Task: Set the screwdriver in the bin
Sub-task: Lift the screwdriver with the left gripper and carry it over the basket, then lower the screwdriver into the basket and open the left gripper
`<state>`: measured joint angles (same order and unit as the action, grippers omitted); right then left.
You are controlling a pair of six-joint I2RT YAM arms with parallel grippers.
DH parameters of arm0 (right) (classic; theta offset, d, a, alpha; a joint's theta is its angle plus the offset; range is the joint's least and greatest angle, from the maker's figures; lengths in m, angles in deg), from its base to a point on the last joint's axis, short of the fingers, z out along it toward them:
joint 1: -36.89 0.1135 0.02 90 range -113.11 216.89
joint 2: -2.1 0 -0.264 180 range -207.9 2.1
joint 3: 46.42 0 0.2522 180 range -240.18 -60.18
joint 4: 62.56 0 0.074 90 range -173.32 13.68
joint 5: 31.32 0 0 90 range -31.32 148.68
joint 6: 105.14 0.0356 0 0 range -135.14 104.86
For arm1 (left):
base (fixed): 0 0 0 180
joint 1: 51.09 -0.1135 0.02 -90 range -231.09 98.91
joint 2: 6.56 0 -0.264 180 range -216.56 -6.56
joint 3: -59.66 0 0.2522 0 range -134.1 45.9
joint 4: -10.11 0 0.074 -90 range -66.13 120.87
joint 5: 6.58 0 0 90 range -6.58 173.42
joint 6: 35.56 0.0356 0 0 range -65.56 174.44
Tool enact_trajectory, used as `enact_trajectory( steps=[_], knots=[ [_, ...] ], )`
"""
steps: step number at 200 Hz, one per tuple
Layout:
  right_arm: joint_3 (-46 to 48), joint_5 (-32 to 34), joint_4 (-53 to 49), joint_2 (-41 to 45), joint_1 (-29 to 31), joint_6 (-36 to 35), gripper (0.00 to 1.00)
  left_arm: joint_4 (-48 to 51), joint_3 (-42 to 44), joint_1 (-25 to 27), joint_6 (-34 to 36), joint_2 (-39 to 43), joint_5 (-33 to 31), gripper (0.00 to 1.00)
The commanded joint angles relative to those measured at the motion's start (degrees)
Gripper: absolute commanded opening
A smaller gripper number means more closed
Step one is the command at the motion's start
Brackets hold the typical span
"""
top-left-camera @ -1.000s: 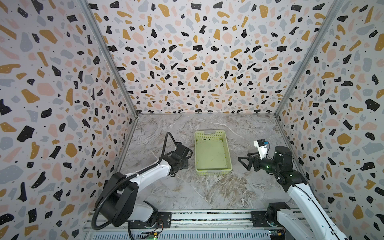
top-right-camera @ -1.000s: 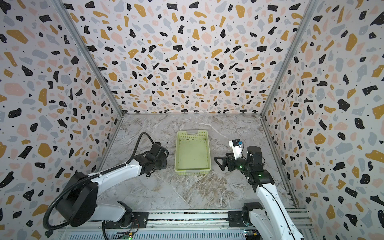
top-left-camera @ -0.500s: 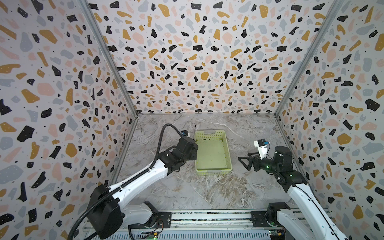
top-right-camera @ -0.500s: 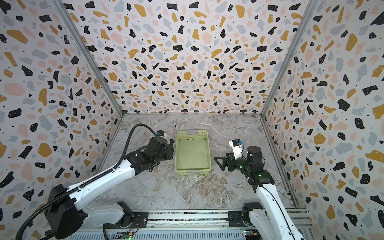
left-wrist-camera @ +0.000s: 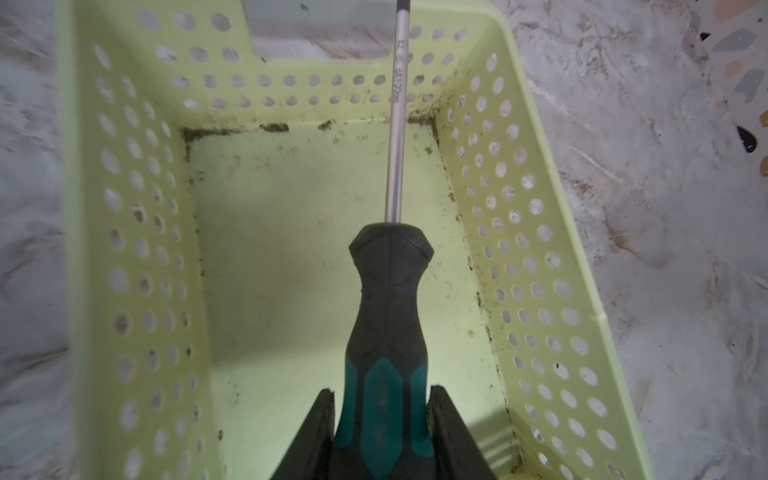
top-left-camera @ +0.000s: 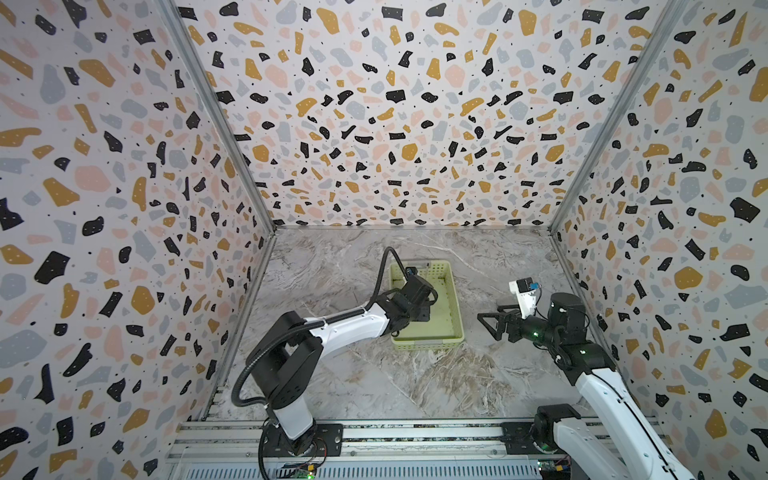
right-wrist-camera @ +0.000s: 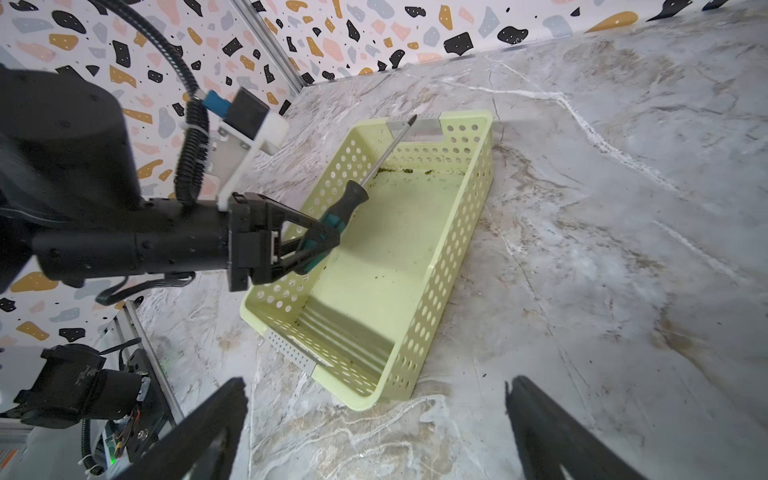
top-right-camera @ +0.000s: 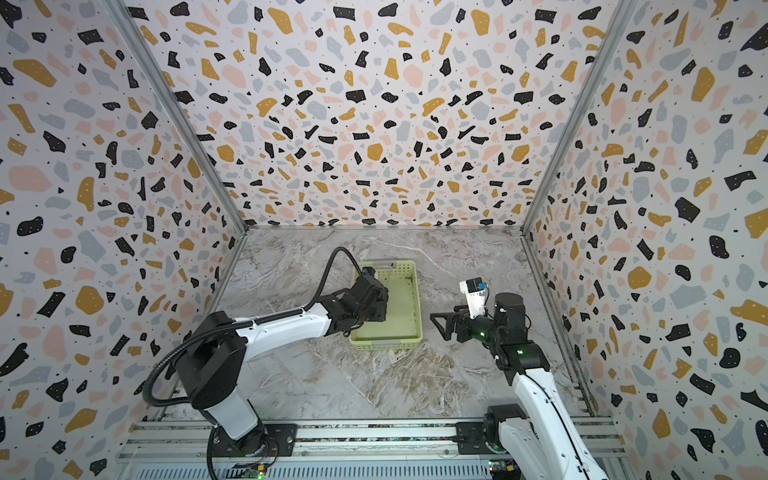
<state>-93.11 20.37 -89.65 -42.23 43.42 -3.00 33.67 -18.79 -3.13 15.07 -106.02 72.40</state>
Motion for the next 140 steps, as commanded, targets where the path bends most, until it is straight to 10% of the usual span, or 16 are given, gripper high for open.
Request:
enact_trajectory(
  steps=[1, 140],
  knots=[
    [-0.47, 0.29, -0.53, 0.35, -0.28, -0.22, 0.99, -3.69, -2.08, 1.07, -1.09, -2.43, 0.96, 0.1],
    [-0.04, 0.69, -0.21, -0.4, -0.55, 0.0, 0.99, -5.41, -1.56, 1.51, -0.88, -7.59, 1.71, 0.35]
  ],
)
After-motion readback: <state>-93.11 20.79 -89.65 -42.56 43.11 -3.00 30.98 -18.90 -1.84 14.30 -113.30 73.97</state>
